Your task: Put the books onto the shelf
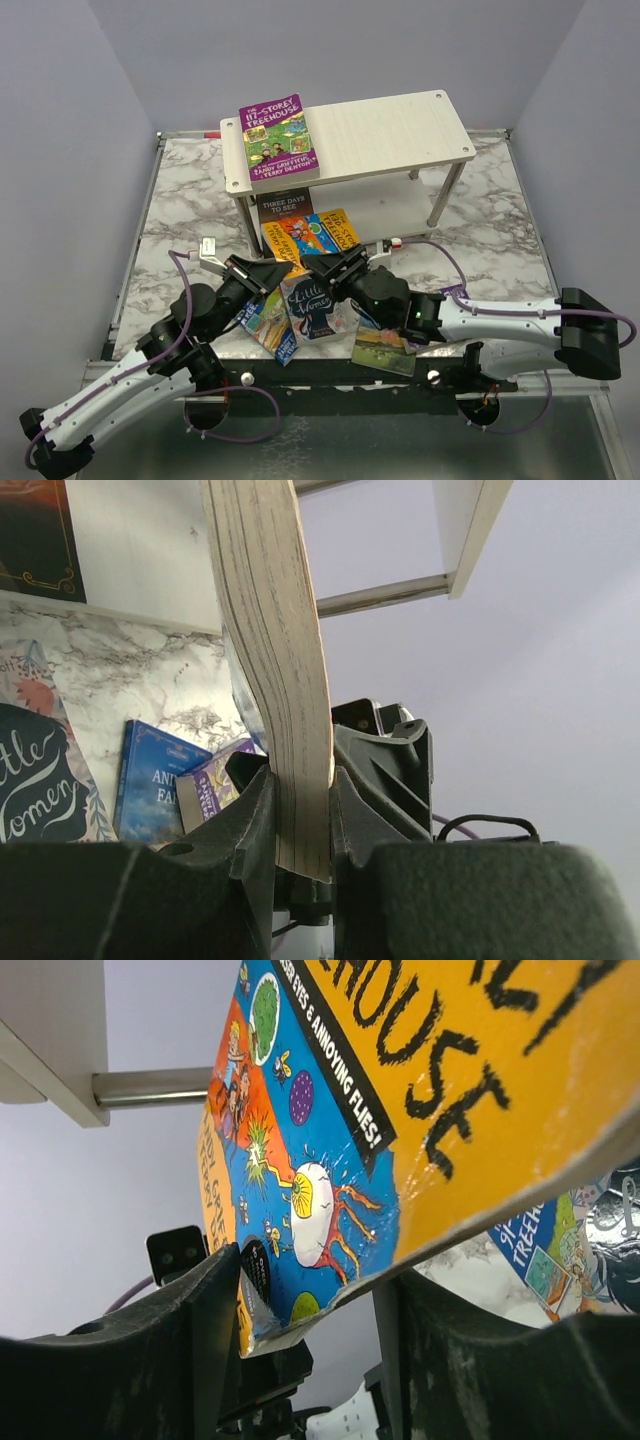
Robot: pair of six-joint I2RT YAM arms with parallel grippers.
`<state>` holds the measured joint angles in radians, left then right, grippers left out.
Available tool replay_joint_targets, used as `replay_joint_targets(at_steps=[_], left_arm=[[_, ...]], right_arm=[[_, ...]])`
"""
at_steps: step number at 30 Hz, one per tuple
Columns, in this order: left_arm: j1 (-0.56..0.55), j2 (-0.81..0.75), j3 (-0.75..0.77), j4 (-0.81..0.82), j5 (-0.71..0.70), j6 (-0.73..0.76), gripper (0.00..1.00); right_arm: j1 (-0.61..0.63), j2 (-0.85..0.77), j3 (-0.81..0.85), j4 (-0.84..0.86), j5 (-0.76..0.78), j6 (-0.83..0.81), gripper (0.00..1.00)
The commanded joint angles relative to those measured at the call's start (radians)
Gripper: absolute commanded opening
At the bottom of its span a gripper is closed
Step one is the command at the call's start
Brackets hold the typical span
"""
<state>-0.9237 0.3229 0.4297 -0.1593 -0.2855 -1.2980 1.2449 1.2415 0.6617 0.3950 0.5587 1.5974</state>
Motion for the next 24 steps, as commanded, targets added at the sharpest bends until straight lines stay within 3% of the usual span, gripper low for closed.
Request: replay_joint_targets(at_steps=[1, 7, 11, 18, 24], left_arm=[[-0.003, -0.017, -0.009, 0.123, 0.049, -0.043, 0.0], [-0.003, -0.009, -0.018, 0.127, 0.083, -0.053, 0.0], [-0.003, -0.005, -0.032, 0.133, 0.105, -0.065, 0.0], [-0.003, 0.036, -0.048, 0.142, 0.15, -0.073, 0.0], [-0.003, 0.062, -0.071, 0.125, 0.152, -0.059, 0.45]], right_arm=[[-0.002, 0.005, 0.046, -0.068, 0.162, -0.02, 0.53], [-0.002, -0.021, 0.039, -0.09, 0.239, -0.025, 0.32], [-0.002, -0.054, 0.023, -0.078, 0.263, -0.066, 0.02], [-0.002, -0.123, -0.019, -0.073, 0.276, -0.117, 0.01], [-0.002, -0.263, -0.093, -0.158, 0.289, -0.15, 0.0]])
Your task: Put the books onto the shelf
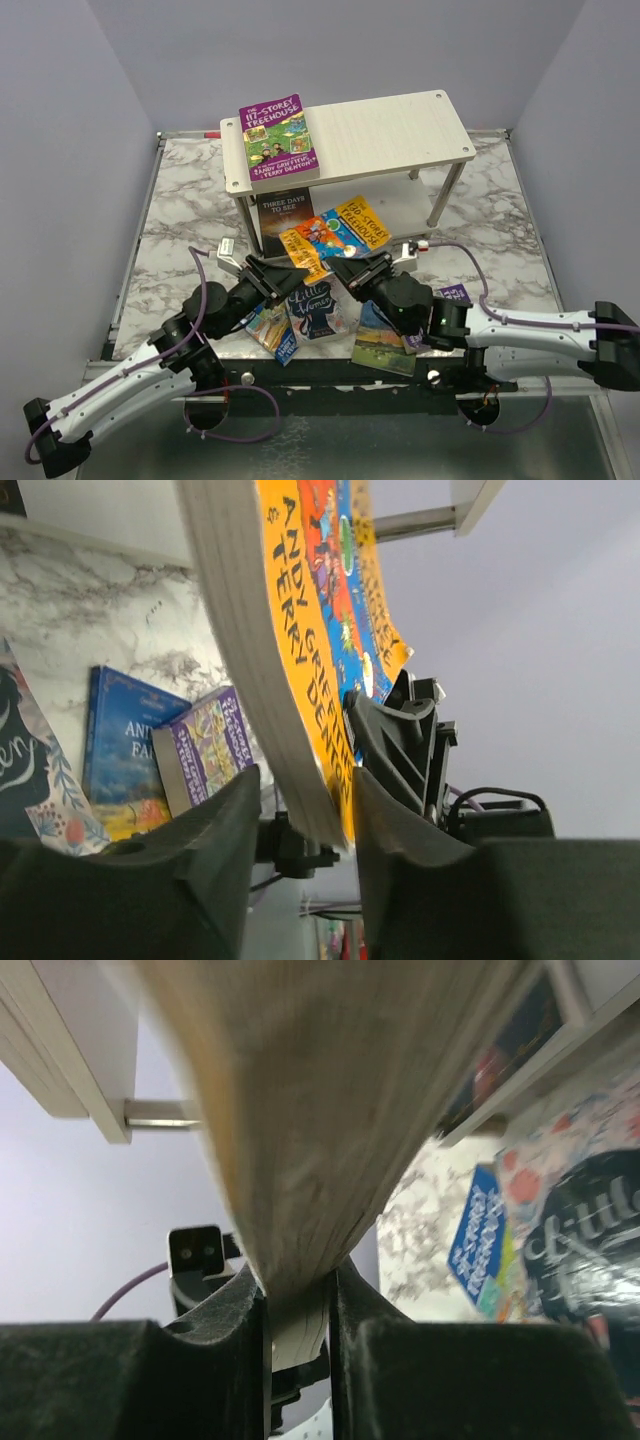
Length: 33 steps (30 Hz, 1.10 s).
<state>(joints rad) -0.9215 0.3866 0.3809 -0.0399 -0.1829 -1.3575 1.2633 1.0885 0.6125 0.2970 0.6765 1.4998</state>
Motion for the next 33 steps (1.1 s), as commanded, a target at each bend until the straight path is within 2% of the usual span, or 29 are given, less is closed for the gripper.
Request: replay_joint_targets(at_steps=[1, 5, 14, 22, 27, 33], left_arm=[[-0.005, 0.003, -0.029, 0.005, 0.049, 0.002, 0.51], [-0.005, 0.027, -0.039, 0.001, 0.047, 0.037, 0.72], [-0.005, 0.114, 0.014, -0.021, 0.059, 0.196, 0.99], [-0.006, 0.158, 0.078, -0.074, 0.098, 0.376, 0.99], [-0.005, 0.185, 0.135, -0.11, 0.178, 0.465, 0.99], [-0.005, 0.204, 0.195, -0.172, 0.297, 0.527, 0.99]], right_arm=[[-0.02, -0.145, -0.06, -0.082, 0.176, -0.062, 0.01], [-0.021, -0.292, -0.094, -0.215, 0.188, -0.109, 0.01], [-0.021, -0.575, -0.1, -0.571, 0.155, -0.212, 0.0], [-0.02, -0.709, -0.032, -0.813, 0.0, -0.353, 0.0], [-0.02, -0.791, -0.02, -0.818, -0.163, -0.503, 0.0], [-0.021, -0.807, 0.018, -0.832, -0.322, -0.61, 0.0]])
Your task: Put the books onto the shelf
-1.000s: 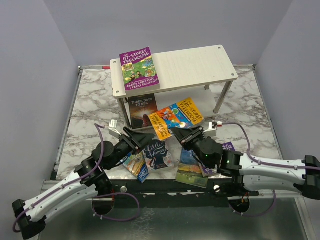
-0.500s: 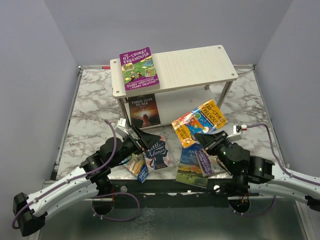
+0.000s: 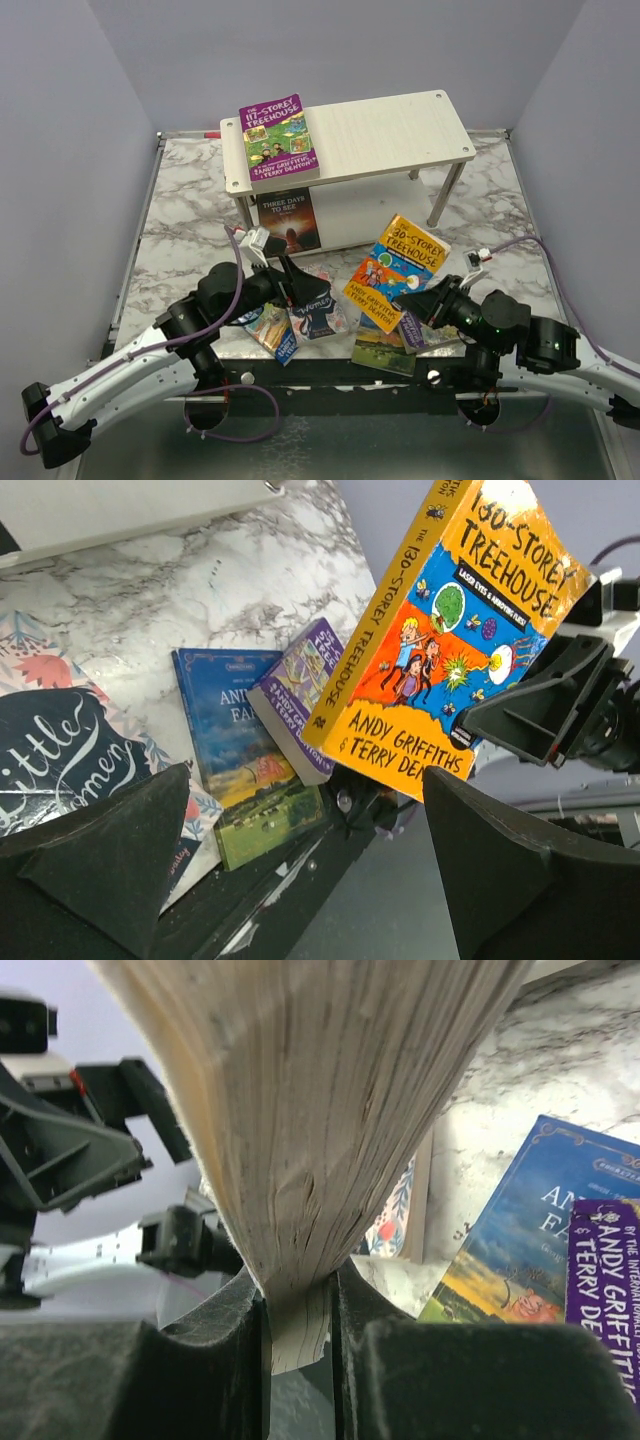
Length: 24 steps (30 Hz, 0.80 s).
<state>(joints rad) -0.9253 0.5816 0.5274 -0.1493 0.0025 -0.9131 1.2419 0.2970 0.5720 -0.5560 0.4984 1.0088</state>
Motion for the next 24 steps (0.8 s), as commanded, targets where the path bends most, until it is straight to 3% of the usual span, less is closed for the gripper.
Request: replay_joint_targets(at_steps=[1, 14, 24], left_arm=[[-0.001, 0.017, 0.06, -0.072, 0.12, 0.09, 0.99], [-0.001, -0.001, 0.076, -0.036, 0.309, 0.054, 0.99], [-0.001, -0.04, 0.058, 0.054, 0.466, 0.065, 0.99]], right_arm=[[0.001, -0.013, 0.063, 0.028, -0.171, -0.139, 0.0], [0.001, 0.023, 0.056, 0.243, -0.409, -0.239, 0.0], [0.001, 0.191, 0.104, 0.415, -0.562, -0.268, 0.0]])
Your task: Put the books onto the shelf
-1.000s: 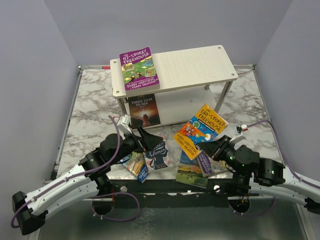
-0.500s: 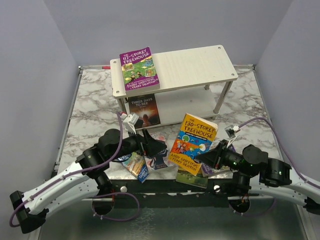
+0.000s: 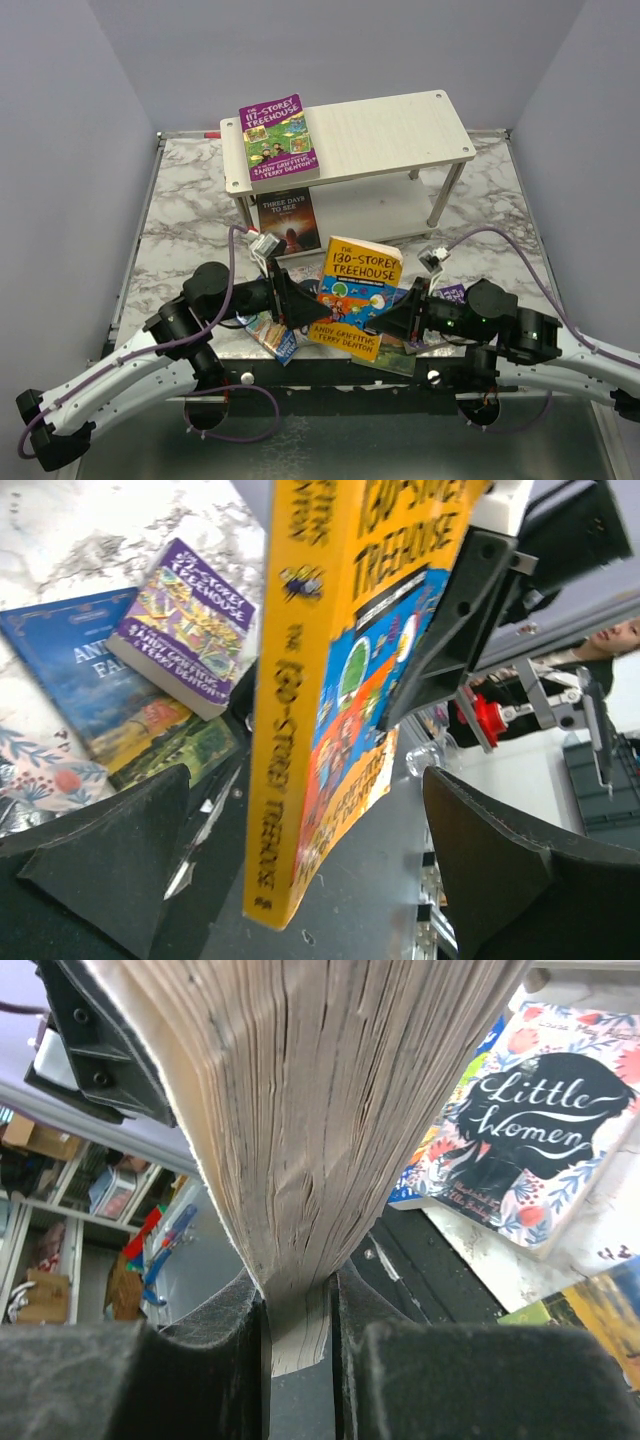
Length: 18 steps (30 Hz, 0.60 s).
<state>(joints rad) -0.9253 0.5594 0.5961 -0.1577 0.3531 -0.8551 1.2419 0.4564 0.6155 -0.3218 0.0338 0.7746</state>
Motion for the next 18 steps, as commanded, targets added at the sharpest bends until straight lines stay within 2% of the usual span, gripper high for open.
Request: replay_joint_targets(at_steps=[1, 5, 9, 11, 17, 18], left_arm=[[-0.001, -0.02, -0.012, 0.07, 0.128, 0.006, 0.99], [-0.001, -0.027, -0.021, 0.09, 0.164, 0.0, 0.92], [-0.002, -0.03, -0.027, 0.118, 0.198, -0.009, 0.73], [-0.001, -0.035, -0.028, 0.133, 0.21, -0.015, 0.6], [-0.001, -0.044, -0.044, 0.22, 0.233, -0.057, 0.06], [-0.001, -0.046, -0.049, 0.247, 0.233, -0.069, 0.0]], right_arm=[[0.001, 0.045, 0.065, 0.191, -0.107, -0.039, 0.0], [0.001, 0.081, 0.079, 0.243, -0.147, -0.047, 0.0], [0.001, 0.109, 0.099, 0.27, -0.178, -0.055, 0.0], [0.001, 0.117, 0.11, 0.268, -0.186, -0.059, 0.0], [0.001, 0.122, 0.123, 0.269, -0.199, -0.064, 0.0], [0.001, 0.124, 0.125, 0.265, -0.199, -0.064, 0.0]])
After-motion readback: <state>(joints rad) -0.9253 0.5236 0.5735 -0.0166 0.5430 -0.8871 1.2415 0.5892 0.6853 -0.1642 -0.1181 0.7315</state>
